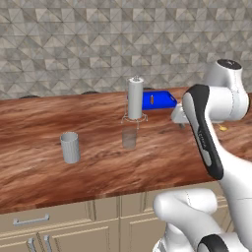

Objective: Take the tongs from the drawer on the left and place them on the dining counter next to the tray containing the kebab skewer.

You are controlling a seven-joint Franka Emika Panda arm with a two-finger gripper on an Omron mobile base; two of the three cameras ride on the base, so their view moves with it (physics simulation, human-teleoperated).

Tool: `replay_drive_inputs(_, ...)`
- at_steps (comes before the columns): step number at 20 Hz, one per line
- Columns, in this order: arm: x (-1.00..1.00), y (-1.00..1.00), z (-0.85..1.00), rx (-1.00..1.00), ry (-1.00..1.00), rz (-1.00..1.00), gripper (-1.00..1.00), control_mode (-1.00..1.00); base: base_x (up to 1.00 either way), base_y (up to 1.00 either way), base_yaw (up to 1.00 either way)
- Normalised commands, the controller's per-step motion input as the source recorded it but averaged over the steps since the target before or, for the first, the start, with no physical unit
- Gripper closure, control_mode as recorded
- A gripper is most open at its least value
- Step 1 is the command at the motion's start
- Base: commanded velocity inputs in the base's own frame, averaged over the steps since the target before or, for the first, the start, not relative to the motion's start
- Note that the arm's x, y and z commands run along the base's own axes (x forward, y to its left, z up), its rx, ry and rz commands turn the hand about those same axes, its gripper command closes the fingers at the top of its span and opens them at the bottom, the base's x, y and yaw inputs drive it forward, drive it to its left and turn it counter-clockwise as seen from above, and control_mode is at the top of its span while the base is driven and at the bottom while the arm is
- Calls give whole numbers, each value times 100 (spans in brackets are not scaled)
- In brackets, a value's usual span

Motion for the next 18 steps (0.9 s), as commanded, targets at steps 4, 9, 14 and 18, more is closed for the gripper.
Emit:
replay_drive_inputs(4, -30, 0, 6, 0, -1, -6, -100, -100, 0, 0, 0)
replay_drive_inputs(9, -29, 0, 5, 0, -1, -5, -100, -100, 0, 0, 0)
replay_drive_inputs(14, -28, 0, 1, 0, -1, -2, -100, -100, 0, 0, 0)
replay_drive_inputs(18, -19, 0, 0, 0, 0, -2, -100, -100, 0, 0, 0)
